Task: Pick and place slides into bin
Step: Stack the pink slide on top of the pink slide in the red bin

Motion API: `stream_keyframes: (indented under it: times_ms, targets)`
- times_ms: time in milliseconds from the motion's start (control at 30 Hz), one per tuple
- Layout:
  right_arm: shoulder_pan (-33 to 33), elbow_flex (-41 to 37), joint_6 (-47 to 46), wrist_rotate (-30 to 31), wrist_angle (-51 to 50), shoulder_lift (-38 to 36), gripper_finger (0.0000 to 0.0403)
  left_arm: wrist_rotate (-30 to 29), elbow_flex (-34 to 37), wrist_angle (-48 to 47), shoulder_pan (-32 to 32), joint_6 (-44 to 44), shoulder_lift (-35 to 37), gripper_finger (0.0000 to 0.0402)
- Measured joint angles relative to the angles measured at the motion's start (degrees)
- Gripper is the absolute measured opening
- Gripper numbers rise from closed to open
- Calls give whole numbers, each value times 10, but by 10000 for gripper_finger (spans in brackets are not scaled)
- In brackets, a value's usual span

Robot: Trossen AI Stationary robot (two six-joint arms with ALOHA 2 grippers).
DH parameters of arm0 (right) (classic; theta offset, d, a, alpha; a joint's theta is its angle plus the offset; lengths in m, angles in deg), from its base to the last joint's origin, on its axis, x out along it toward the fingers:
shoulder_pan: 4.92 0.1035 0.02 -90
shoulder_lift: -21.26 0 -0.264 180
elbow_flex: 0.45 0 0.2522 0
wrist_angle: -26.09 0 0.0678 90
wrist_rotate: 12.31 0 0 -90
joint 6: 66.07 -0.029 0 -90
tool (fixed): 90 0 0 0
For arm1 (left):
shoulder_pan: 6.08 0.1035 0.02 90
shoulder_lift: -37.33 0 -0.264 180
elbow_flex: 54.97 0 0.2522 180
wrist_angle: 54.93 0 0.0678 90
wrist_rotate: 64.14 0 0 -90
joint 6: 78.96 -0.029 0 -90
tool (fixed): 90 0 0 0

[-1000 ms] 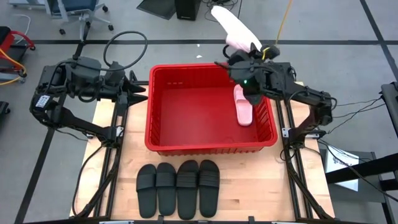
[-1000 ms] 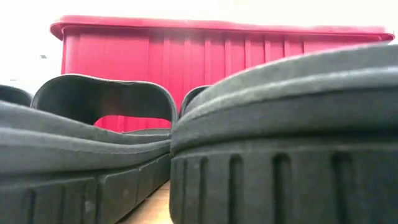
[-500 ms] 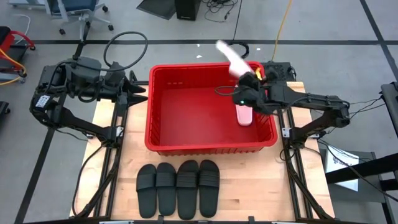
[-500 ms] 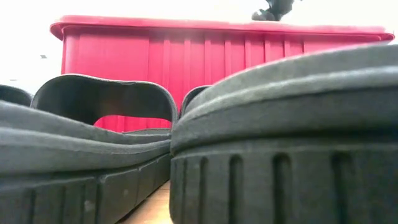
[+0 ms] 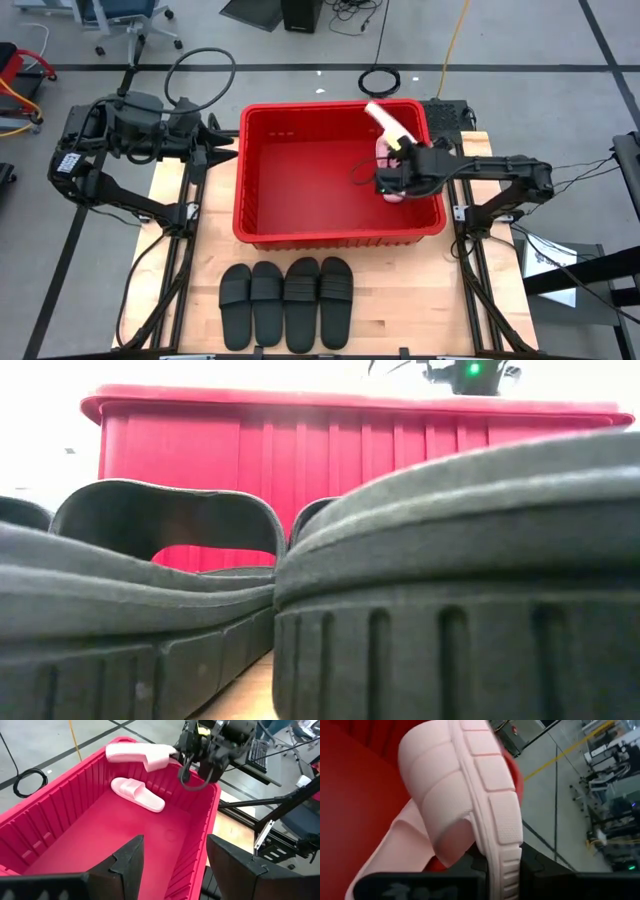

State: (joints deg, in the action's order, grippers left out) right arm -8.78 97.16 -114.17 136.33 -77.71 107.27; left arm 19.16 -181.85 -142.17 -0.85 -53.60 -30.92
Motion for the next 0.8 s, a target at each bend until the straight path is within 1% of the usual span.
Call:
stream_keyframes:
  times_ms: [200,367,567,800]
  targets:
    - [11,0,30,-16,-1,73,28,-8,0,0,0,5,0,207]
    - [29,5,10,-24,1,121,28,-8,0,0,0,11,0,207]
    - [32,7,-36,-33,1,147,28,-9,0,0,0,11,0,207]
    - [7,7,-58,-33,0,168,28,-9,0,0,0,7,0,207]
